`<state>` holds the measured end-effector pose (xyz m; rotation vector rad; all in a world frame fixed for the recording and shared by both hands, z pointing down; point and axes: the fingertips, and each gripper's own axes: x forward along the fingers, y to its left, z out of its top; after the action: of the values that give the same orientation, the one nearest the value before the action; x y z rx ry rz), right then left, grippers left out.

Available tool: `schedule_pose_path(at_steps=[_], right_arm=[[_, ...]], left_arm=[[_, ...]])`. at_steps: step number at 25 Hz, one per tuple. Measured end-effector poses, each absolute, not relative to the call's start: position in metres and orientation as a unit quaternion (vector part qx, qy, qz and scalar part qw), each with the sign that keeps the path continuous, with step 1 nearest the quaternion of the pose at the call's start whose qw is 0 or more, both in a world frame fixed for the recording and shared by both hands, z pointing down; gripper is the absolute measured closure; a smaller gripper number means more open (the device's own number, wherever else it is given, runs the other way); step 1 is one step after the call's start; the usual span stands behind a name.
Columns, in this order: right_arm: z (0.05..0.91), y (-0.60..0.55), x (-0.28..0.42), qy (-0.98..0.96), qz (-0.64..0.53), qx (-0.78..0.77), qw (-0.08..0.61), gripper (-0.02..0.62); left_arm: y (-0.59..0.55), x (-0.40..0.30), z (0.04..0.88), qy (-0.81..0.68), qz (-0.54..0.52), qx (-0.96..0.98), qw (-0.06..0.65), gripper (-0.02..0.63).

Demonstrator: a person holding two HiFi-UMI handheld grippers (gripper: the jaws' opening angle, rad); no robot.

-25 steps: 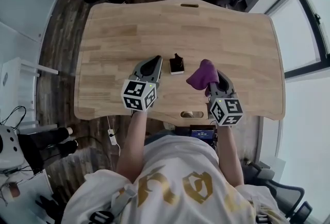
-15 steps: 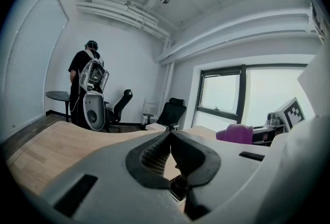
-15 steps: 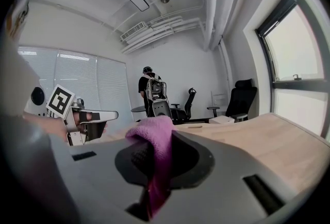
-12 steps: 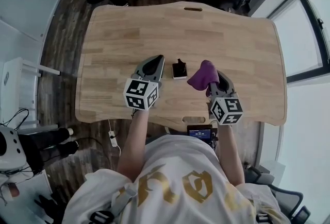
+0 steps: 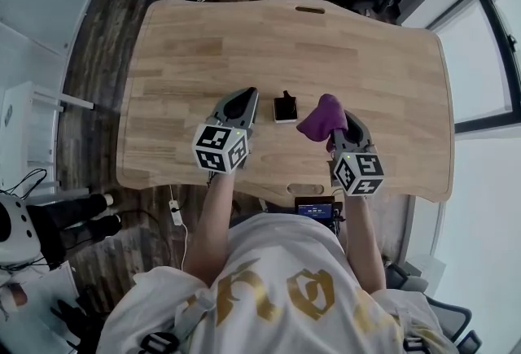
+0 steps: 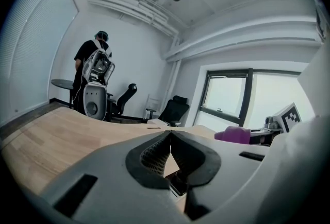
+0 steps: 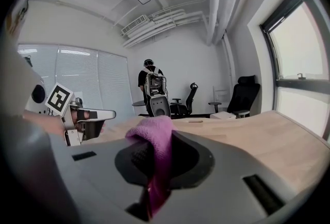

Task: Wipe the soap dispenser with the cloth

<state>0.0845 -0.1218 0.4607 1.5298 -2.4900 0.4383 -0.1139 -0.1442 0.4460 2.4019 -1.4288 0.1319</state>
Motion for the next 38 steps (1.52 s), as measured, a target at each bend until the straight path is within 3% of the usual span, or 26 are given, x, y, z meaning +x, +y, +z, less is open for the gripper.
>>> schedule_pose_path(at_steps=[25,30,35,38], right_arm=[[0.512,-0.152,0.095,-0.824,0.177,0.517,0.148,0.561],[0.524,-0.16,0.105,-0.816,0.185,0.525,0.155,0.561],[0.532,-0.164,0.102,-0.814,0.193,0.524,0.158,0.561],[0.534,-0.166,0.103,-0.814,0.197,0.522,0.16,0.561]], left_arm=[[-0.164,-0.092,0.518,-0.428,0.049,0.879,0.202,0.574],[-0.163,-0.085,0.539,-0.4,0.063,0.887,0.222,0.514],[-0.16,-0.078,0.553,-0.365,0.065,0.9,0.229,0.378],[-0.155,-0.07,0.562,-0.332,0.088,0.915,0.214,0.352]])
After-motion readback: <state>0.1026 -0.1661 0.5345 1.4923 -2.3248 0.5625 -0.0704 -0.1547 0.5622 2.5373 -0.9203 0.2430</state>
